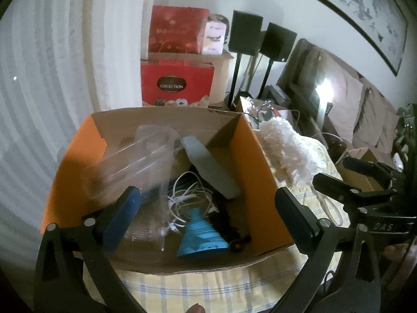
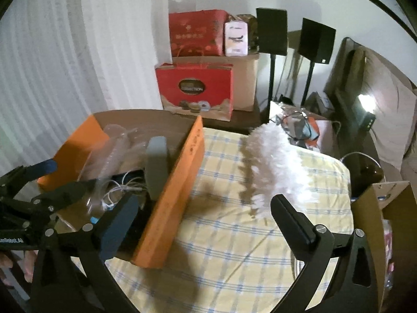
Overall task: Organize objects
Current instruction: 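Withdraw the left gripper and move both grippers toward the white feather duster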
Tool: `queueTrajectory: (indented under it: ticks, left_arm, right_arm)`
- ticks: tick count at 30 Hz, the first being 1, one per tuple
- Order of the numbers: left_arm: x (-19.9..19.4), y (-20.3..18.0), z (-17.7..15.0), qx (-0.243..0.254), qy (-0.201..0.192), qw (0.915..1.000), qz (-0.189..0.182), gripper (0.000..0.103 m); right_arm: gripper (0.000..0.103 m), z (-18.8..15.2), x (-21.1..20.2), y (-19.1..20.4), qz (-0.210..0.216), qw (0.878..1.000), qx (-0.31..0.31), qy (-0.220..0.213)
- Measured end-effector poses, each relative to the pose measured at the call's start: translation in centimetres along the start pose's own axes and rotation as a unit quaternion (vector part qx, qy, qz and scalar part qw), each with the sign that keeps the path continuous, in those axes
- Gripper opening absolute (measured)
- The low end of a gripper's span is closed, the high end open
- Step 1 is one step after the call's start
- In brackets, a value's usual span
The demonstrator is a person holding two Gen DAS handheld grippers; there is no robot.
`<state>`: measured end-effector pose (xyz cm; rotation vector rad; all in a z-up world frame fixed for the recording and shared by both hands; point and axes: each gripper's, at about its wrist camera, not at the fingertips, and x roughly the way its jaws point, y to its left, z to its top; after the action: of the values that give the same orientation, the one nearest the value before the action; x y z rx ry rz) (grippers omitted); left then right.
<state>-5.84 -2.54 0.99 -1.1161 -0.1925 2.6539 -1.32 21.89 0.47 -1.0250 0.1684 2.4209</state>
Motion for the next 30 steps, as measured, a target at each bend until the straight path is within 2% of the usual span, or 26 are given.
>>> queueTrajectory:
  ticks: [12,23,30]
  left_arm:
    - [0.7,-4.9,0.8,0.018,-0.001,0.9989,-0.044,0.103]
    - [5.0,-10.8,1.9,0.02,0.038,0.9946,-0.094,0.103]
    - [7.3,-15.0,2.2,0.051,0.047,0.9934,-0.091,0.103]
  right_arm:
    - [0.103,-0.8,-2.7,-5.0,-0.015,0.999,0.037,-0.013]
    - [0.102,-3.5,-3.1,-12.3,-0.056,0.995,0.083,0.0]
    - [0.102,-5.3,-2.7,-14.5,-0.061,0.993,0.101,0.009]
